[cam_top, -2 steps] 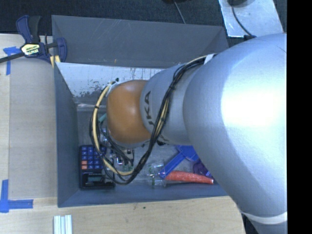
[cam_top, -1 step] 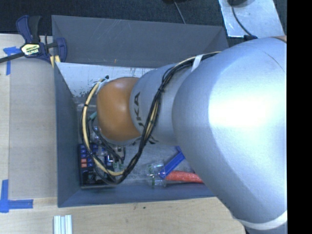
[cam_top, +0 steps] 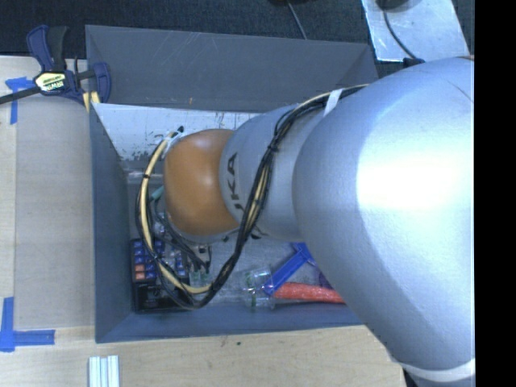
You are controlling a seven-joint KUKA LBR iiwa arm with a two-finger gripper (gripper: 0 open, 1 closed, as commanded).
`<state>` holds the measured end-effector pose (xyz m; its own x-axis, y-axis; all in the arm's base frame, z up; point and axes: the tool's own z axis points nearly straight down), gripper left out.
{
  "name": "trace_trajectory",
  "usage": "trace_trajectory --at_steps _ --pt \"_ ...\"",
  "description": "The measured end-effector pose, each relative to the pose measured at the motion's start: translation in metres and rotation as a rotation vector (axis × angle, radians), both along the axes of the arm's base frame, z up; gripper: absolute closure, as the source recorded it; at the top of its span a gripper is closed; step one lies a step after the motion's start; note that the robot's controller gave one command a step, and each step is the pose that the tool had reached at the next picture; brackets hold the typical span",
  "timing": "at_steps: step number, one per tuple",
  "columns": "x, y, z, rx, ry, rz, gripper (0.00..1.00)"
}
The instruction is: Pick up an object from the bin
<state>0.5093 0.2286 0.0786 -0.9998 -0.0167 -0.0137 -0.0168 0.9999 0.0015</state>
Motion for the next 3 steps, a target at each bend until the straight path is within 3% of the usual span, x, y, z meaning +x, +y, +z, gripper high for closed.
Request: trace_trajectory --at_steps 1,2,3 --pt "0.0 0.0 0.0 0.0 0.0 0.0 1.0" --pt "-0.011 0.002 0.002 0.004 -0.057 0.338 1.0" --pt "0.002 0.002 -0.004 -0.004 0.0 0.037 1.0"
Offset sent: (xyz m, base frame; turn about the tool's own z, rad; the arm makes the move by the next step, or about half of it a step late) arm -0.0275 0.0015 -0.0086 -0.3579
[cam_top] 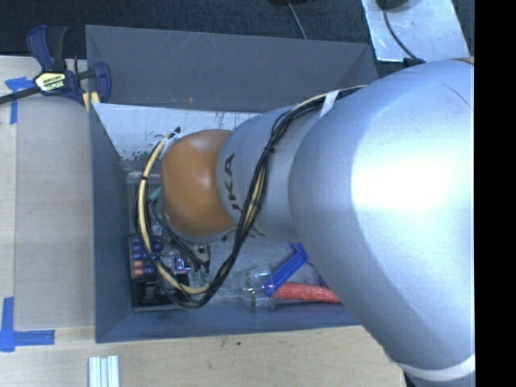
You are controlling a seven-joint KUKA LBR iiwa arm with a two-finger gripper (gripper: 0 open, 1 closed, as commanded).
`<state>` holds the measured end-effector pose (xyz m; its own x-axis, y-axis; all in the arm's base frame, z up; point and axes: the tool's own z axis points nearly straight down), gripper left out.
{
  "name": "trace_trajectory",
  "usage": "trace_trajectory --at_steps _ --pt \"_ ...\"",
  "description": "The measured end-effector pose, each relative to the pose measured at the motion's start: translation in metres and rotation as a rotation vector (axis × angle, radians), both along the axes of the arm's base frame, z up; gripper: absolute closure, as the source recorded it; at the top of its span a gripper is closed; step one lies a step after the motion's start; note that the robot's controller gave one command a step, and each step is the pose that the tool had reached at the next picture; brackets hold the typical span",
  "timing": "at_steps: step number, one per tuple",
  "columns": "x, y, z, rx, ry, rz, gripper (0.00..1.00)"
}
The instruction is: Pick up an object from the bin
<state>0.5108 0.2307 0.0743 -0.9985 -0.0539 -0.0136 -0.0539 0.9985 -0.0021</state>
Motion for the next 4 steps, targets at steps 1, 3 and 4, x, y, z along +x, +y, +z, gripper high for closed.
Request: trace_trajectory --at_steps 1,3,4 --pt "-0.003 -0.002 0.101 0.004 -0.034 0.272 1.0" --pt "-0.001 0.003 0.086 0.009 -0.029 0.014 1.0" --pt "-0.013 0.015 0.121 0.012 -0.031 0.025 1.0"
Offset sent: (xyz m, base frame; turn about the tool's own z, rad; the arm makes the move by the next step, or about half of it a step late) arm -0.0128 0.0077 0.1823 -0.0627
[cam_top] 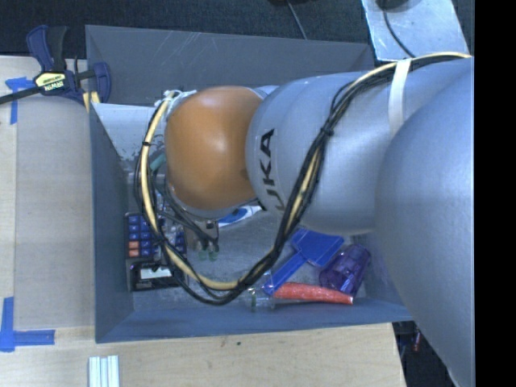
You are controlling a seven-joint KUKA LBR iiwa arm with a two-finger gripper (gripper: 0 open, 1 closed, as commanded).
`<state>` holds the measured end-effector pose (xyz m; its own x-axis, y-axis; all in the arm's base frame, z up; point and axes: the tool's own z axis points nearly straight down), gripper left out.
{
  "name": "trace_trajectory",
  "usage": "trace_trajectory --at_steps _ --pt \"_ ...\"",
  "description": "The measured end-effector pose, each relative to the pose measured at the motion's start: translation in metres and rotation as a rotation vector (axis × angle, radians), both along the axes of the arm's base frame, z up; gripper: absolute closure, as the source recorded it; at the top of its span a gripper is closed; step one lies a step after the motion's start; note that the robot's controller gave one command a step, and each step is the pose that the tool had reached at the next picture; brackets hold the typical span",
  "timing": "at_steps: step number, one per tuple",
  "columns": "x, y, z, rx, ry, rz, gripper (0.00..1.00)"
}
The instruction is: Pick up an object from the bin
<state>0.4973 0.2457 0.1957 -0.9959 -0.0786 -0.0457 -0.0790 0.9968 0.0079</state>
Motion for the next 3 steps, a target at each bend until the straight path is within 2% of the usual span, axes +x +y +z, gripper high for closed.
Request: trace_trajectory --at_steps 1,2,3 --pt "0.0 -0.003 -0.014 0.001 -0.004 -0.005 1.0" --pt "0.002 -0.035 0.014 -0.002 -0.011 0.085 1.0" --pt "0.011 -0.016 0.034 -0.001 0.0 -0.005 1.0"
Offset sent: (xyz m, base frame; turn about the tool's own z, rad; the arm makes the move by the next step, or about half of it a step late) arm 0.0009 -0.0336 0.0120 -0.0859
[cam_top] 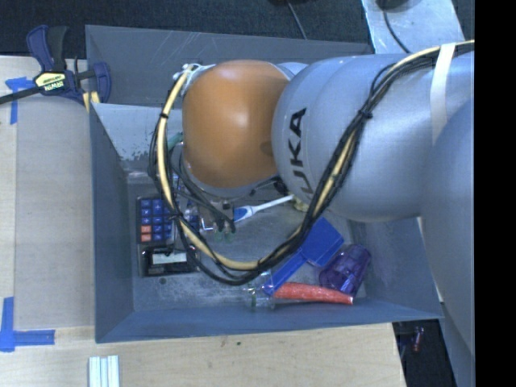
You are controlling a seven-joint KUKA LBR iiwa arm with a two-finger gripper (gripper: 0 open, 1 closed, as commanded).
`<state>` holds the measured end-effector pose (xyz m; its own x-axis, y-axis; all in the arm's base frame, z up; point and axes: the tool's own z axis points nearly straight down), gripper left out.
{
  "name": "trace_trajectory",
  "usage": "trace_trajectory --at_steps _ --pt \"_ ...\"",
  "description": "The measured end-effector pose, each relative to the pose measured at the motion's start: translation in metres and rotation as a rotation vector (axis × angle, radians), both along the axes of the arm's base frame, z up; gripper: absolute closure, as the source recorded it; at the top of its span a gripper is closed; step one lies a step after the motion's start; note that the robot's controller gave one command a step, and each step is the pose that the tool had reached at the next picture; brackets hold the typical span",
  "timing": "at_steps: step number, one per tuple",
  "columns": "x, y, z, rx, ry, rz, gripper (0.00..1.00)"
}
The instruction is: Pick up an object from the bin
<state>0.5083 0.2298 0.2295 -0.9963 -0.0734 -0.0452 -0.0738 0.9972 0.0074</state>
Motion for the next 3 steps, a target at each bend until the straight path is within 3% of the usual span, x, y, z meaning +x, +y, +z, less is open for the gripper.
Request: trace_trajectory --at_steps 1,2,3 --pt "0.0 0.0 -0.056 -0.014 -0.01 0.324 1.0" --pt "0.021 0.014 -0.033 -0.002 -0.015 0.169 1.0" --pt "0.006 0.0 -0.117 -0.022 -0.008 0.487 1.0"
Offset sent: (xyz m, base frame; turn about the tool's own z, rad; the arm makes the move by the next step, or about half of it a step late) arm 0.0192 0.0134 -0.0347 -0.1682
